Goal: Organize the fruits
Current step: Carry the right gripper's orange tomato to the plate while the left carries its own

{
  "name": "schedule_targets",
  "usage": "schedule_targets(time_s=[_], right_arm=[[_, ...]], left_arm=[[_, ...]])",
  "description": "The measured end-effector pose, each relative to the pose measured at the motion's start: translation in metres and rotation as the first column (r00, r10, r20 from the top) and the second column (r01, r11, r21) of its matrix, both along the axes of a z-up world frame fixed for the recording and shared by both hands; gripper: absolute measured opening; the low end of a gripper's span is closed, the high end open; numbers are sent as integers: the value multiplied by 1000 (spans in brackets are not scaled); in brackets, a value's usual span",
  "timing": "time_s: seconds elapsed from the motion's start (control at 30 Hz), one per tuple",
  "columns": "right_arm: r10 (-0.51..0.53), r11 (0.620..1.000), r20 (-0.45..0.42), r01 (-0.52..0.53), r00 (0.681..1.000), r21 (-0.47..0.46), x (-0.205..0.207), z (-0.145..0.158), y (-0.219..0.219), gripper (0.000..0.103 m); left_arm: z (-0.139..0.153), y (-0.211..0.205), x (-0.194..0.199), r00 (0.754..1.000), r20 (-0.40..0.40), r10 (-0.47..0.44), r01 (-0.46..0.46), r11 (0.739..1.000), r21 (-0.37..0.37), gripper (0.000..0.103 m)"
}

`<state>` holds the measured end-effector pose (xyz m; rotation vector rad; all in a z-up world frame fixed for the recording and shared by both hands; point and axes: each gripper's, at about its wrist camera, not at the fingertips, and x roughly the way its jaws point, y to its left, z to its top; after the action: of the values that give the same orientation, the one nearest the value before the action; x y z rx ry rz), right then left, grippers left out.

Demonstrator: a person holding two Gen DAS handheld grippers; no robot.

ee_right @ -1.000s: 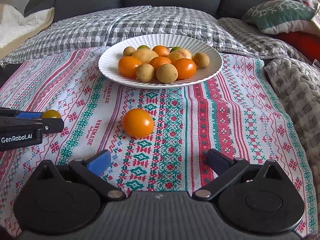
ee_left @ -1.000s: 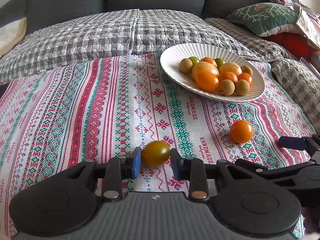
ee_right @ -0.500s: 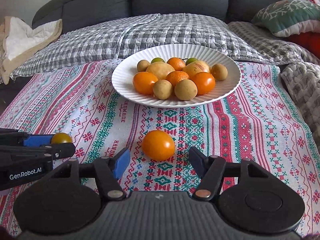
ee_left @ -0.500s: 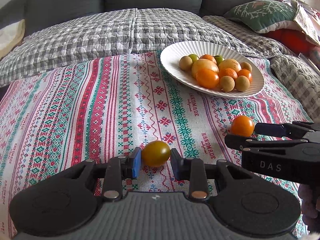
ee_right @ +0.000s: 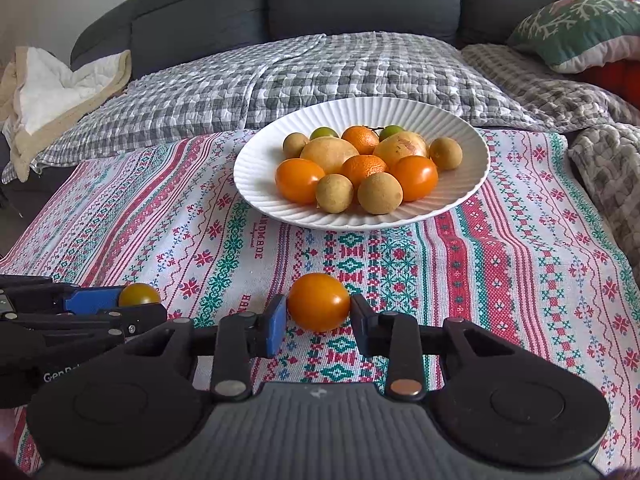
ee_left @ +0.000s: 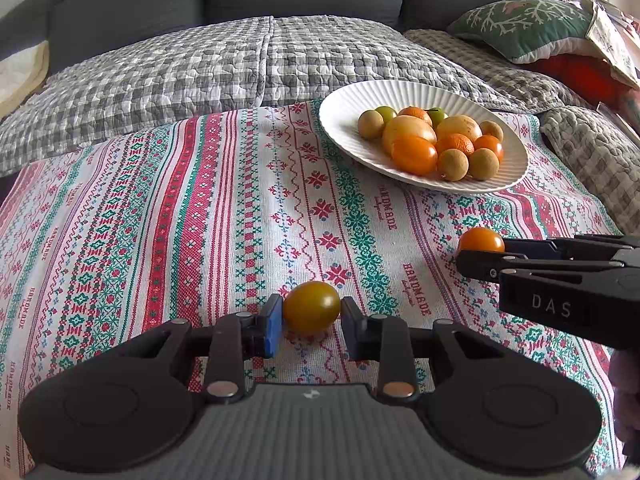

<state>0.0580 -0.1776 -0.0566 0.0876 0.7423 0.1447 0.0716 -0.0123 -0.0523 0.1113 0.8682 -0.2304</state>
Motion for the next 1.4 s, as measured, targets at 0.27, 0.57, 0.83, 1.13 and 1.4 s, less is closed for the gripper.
schedule_targets(time_s=[0.27,0.57,0.83,1.13,1.4], right_arm=[[-5,1000,-3,5,1000,13,-3,5,-6,31],[-46,996,26,44,999,73,-9,19,-24,31],[-56,996,69,51,996,75,-3,34,-37,31],[-82,994,103,74,991,78,27,44,-59,31],[-90,994,139,80,986,74,62,52,-73,31]], left_arm=[[1,1,2,1000,-27,8,-10,999,-49,20],[13,-6,2,1000,-19,5,-6,996,-94,20],[27,-27,15,999,20,-42,44,995,-92,20],[45,-51,54,994,78,-79,87,991,-102,20],[48,-72,95,990,104,-94,104,989,-101,20]])
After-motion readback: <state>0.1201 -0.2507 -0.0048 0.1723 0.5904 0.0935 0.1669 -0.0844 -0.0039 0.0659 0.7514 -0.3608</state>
